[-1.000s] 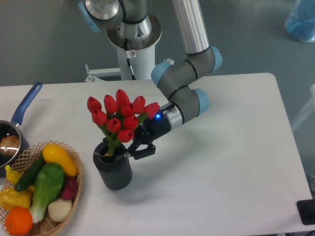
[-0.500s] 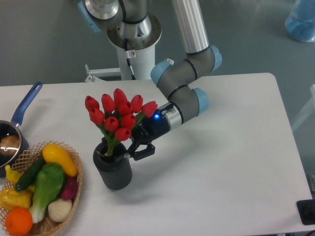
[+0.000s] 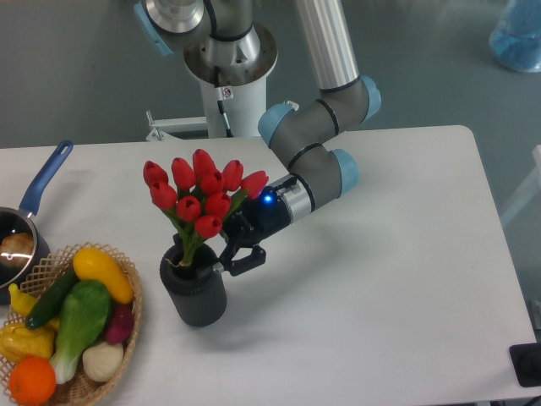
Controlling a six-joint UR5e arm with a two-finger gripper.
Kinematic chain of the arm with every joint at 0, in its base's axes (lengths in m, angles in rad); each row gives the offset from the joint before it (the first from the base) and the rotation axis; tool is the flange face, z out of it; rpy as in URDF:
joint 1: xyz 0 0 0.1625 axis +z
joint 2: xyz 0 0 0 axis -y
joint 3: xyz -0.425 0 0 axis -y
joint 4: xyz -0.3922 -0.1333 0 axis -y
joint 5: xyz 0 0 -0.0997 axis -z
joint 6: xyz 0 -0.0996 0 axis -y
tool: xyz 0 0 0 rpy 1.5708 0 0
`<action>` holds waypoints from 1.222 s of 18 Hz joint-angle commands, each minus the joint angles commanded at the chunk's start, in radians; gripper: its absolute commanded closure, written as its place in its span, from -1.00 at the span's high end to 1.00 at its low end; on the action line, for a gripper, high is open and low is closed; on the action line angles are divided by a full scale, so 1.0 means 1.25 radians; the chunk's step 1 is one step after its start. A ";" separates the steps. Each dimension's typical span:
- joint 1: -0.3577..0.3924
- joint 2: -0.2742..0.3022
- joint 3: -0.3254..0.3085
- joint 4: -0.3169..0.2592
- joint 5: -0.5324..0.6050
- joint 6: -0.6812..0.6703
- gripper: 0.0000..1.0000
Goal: Insert the flowers into the vase
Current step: 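Hold the tulips upright in the vase and settle them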
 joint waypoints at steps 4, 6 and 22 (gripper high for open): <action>0.000 0.001 0.000 -0.001 0.000 -0.001 0.59; 0.000 0.005 0.000 -0.001 0.001 -0.001 0.61; -0.001 0.047 0.022 -0.004 0.137 -0.135 0.67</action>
